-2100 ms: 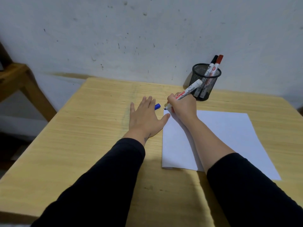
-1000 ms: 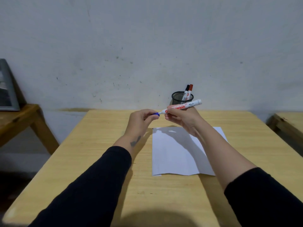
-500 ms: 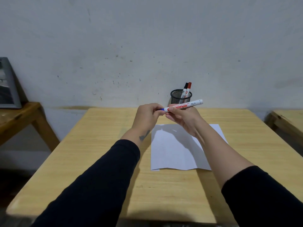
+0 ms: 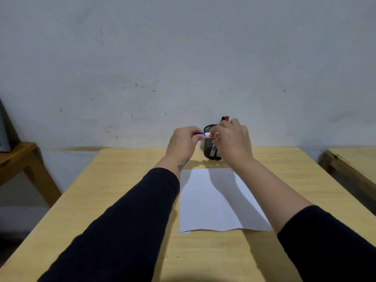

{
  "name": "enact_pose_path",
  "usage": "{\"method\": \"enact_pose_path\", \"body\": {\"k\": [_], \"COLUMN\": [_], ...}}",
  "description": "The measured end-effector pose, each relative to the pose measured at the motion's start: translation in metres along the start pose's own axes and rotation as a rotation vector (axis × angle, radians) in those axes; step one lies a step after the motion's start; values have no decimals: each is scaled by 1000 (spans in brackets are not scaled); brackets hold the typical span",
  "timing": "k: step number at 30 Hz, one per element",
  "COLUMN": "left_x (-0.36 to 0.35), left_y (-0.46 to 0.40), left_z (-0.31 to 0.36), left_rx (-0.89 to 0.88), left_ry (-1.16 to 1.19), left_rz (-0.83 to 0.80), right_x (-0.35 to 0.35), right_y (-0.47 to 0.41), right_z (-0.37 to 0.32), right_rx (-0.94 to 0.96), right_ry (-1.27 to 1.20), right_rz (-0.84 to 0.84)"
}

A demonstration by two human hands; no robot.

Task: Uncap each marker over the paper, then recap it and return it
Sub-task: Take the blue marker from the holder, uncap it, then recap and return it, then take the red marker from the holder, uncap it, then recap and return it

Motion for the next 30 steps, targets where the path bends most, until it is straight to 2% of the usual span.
{"method": "enact_pose_path", "body": {"k": [4,8,12,16,19,24,26,29,30], "left_x": [-7,-31,-60,-84,-95,-99,-98,-97,-97], "left_y": [-18,-33,-44,-57,-60,-59,-59,-60,-60], "left_z": [4,-9,-25,-46,-54,-58,-57,-56,-57], "left_rx": [-16,16,67,146,136,85,76,47,38], "left_ry": [4,-107,-71,-4,84,153,170,162,147], "left_rz": [32,-19,-41,-46,-28,17,18,32,41], "right_x": [-3,5,-16,-60,-92,-119,-116,-82,-73], "right_y": [-22,-60,-86,-86,-81,-77,-78,-77,-75], "right_z": [23,55,63,67,68,68,73,91,98], "right_rx": [-78,-344,-474,-551,-583,-598,-618,-691,-709], "right_ry": [14,-379,-574,-520,-423,-308,-343,-458,-460], "right_rz": [-27,56,-10,-196,-357,-471,-390,-73,-20]}}
Point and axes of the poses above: each hand's wrist, its own y-axis away from the middle knuckle, its own x-axis out of the back of the hand, z = x × y, the point moved 8 cm from there along -y, towards the middle knuckle
